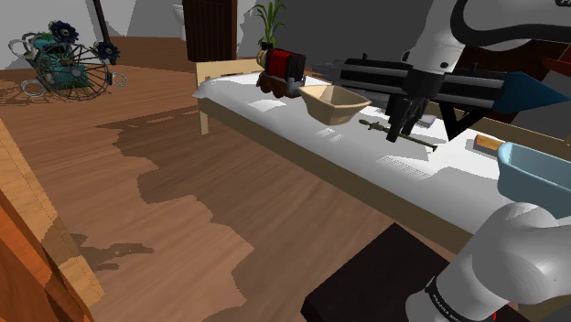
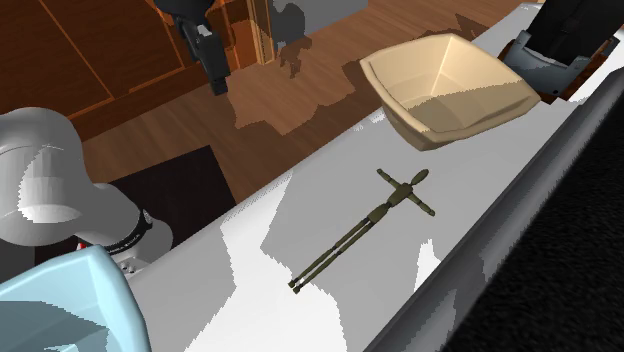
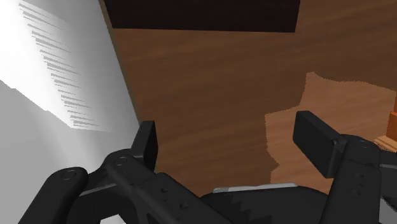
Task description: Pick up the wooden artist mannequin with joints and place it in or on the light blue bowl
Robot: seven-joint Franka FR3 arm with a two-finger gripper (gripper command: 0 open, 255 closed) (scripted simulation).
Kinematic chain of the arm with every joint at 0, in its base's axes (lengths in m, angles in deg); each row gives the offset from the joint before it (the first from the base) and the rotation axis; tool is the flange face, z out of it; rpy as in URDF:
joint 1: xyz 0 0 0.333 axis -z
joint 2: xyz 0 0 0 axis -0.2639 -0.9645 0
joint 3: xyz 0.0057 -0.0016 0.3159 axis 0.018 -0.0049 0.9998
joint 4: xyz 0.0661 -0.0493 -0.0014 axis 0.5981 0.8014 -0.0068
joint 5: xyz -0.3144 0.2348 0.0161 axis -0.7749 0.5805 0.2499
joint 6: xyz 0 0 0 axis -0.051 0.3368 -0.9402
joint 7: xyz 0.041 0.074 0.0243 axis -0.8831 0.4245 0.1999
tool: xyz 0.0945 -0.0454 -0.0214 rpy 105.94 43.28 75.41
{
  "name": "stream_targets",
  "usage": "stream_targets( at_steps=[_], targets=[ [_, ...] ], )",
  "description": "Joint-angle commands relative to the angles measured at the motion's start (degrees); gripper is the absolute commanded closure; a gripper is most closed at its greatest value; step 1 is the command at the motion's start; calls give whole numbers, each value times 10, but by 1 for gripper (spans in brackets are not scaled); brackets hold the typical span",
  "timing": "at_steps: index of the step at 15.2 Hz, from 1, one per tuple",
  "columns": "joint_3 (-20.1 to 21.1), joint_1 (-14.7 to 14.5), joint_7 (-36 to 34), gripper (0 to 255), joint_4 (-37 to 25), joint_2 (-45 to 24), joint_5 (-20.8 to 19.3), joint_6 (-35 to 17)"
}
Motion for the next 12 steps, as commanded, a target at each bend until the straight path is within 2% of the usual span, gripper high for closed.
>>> stream_targets(
  at_steps=[1, 12],
  targets=[
    [0, 0, 0, 0, 0, 0, 0, 0],
    [-132, 26, 165, 0, -50, -125, -79, -83]
  ],
)
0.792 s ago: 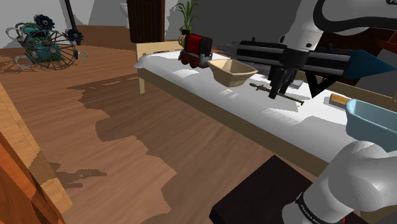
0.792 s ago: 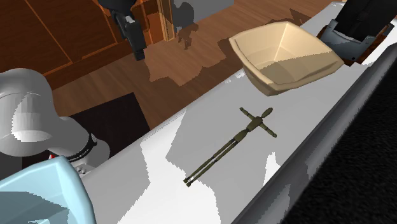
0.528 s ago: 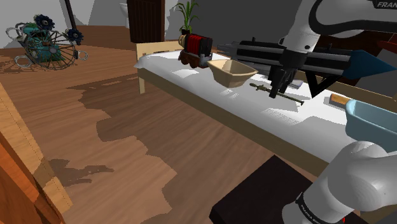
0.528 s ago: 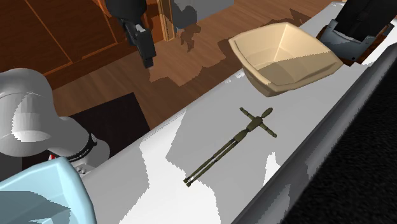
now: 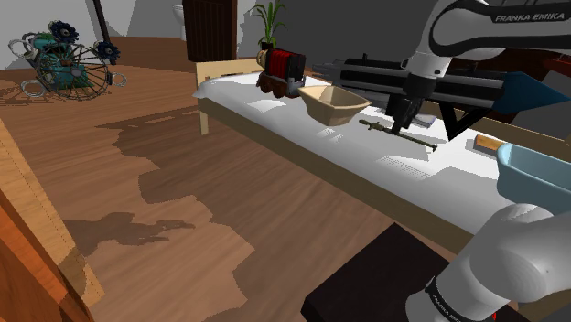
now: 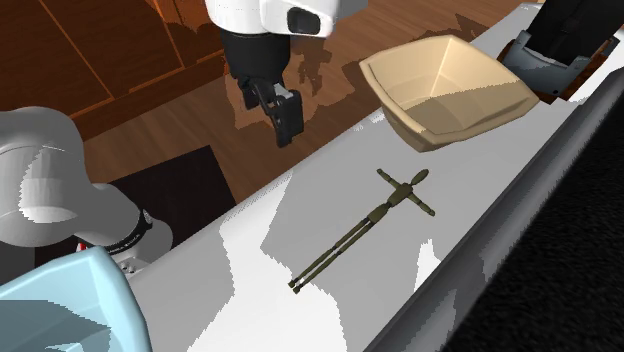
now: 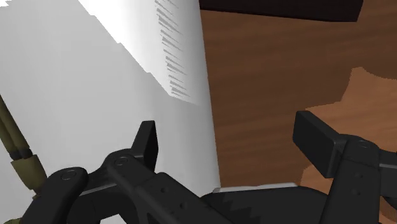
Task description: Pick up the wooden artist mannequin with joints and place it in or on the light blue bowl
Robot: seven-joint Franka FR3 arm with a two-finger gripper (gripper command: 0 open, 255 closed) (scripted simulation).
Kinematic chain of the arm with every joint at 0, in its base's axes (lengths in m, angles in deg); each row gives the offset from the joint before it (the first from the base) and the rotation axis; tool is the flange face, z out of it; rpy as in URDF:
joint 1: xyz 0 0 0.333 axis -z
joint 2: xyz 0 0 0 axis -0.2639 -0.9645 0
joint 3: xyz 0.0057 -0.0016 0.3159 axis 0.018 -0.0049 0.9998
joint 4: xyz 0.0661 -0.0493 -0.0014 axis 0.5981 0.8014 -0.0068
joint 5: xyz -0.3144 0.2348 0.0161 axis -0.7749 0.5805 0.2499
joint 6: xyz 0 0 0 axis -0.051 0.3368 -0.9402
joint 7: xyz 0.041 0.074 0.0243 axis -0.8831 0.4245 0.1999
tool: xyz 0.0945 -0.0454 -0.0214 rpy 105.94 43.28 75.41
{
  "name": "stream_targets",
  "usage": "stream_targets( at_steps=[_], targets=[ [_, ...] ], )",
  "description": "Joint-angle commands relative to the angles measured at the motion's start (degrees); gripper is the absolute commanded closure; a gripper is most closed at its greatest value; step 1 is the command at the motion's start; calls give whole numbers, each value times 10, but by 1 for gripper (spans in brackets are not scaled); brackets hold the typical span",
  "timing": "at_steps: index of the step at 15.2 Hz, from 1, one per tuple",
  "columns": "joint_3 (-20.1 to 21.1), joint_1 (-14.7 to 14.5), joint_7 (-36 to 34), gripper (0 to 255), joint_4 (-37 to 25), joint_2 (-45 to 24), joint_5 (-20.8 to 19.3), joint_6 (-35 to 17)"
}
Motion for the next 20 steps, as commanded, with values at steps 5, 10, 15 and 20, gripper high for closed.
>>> stream_targets(
  at_steps=[5, 10, 15, 20],
  targets=[
    [-70, 5, 93, 0, -55, -92, -15, -44],
    [-126, 5, 176, 0, -124, -187, 1, -74],
    [-169, 10, 255, 0, -200, -284, 40, -90],
    [-171, 11, 257, 0, -166, -290, 43, -128]
  ],
)
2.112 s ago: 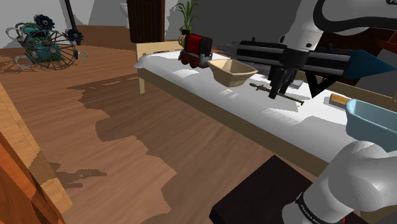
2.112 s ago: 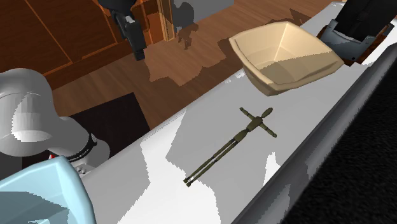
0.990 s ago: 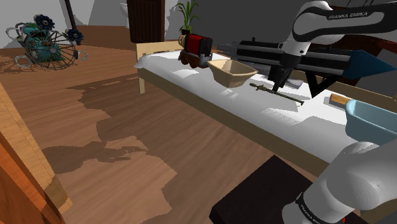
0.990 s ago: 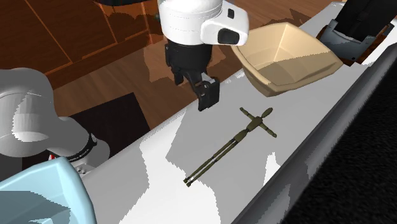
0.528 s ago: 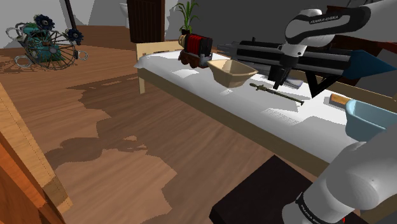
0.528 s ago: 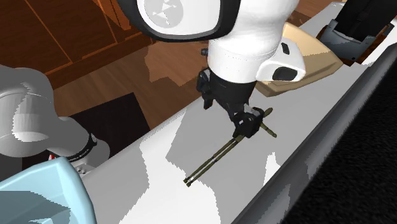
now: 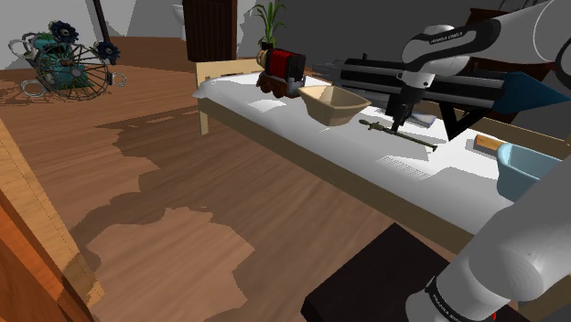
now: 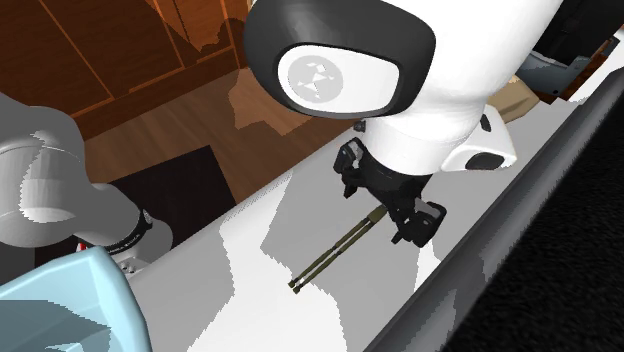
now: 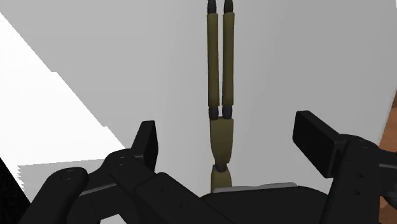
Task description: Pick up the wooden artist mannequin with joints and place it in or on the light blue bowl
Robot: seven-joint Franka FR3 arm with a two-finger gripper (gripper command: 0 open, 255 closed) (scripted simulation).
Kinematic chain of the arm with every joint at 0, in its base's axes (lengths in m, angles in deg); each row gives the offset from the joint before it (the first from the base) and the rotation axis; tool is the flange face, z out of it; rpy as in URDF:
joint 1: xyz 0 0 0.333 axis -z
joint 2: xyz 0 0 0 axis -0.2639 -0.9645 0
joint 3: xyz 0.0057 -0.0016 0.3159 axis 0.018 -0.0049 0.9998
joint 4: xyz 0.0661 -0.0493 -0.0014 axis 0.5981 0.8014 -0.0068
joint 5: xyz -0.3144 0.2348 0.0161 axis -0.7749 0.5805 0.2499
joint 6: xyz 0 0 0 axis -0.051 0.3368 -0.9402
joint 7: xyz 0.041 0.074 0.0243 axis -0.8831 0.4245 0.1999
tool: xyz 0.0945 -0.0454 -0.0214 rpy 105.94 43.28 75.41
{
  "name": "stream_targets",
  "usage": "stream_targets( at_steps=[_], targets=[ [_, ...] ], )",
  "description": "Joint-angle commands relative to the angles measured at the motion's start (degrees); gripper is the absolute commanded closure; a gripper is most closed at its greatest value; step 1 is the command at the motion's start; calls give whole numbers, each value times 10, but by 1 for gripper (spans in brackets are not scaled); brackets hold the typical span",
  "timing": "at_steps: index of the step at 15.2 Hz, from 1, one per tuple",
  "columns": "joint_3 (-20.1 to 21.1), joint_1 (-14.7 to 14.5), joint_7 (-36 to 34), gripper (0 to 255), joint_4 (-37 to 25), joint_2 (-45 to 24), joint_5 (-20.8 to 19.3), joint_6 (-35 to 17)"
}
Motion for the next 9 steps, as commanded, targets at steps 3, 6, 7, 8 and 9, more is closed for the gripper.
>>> stream_targets(
  at_steps=[3, 6, 7, 8, 9],
  targets=[
    [-2, 1, 2, 0, 24, -6, 3, -29],
    [-2, 1, 2, 0, 24, -6, 3, -29],
    [-2, 1, 2, 0, 24, -6, 3, -29],
    [-2, 1, 2, 0, 24, -6, 3, -29],
    [-2, 1, 2, 0, 24, -6, 3, -29]
  ],
)
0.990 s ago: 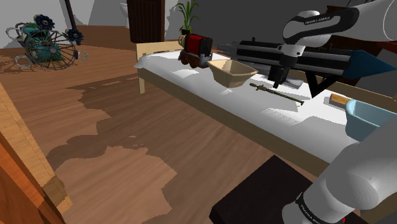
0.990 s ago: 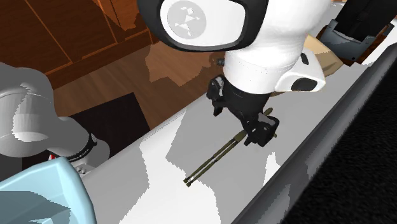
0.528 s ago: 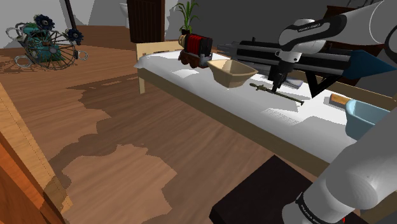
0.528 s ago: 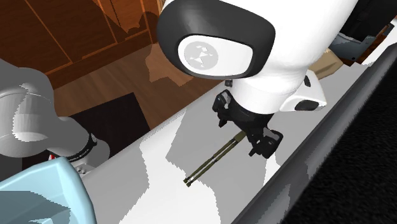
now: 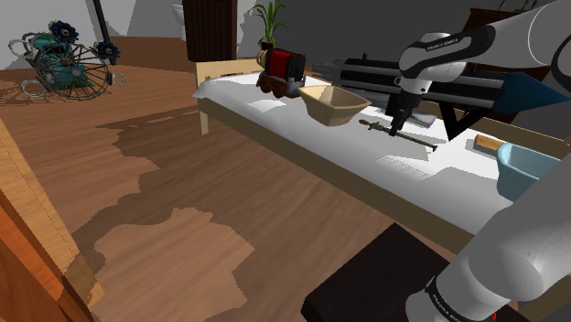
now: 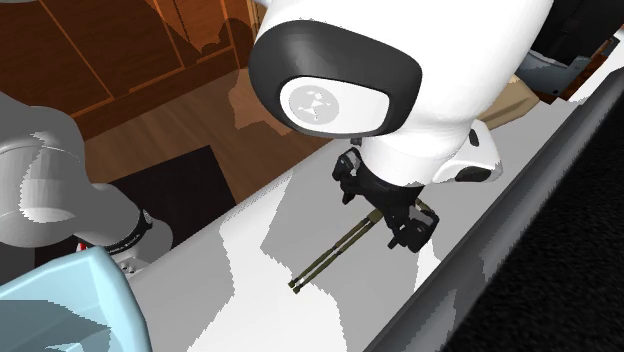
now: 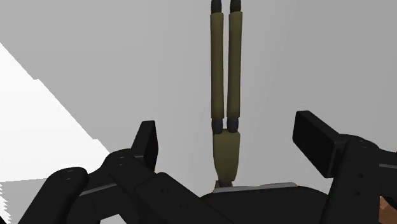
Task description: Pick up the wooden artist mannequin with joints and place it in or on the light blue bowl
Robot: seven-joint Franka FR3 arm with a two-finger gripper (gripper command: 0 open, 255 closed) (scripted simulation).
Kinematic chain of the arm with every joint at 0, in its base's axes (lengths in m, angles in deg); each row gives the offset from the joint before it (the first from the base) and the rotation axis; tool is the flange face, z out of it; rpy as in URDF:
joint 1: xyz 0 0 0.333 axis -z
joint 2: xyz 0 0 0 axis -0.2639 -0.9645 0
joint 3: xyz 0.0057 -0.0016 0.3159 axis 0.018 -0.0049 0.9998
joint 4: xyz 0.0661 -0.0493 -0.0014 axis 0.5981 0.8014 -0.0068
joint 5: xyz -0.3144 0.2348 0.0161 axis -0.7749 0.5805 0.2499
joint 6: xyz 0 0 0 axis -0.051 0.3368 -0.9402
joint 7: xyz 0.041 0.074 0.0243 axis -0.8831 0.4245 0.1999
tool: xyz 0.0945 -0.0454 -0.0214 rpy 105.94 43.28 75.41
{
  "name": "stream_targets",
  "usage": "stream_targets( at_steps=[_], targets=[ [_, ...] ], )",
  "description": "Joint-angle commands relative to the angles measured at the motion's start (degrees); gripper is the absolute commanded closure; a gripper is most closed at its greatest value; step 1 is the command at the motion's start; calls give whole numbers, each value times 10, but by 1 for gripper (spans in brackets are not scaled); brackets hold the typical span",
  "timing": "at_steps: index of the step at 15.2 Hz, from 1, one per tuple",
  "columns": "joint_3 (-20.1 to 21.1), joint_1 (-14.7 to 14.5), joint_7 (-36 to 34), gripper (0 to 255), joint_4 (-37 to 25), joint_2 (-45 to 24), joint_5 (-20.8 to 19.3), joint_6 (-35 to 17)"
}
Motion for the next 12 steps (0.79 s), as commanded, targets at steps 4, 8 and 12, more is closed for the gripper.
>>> stream_targets(
  at_steps=[4, 8, 12],
  targets=[
    [0, 0, 0, 255, 0, 0, 0, 0],
    [0, 0, 0, 255, 0, 0, 0, 0],
    [0, 0, -1, 255, -6, 2, -1, 8]
  ],
)
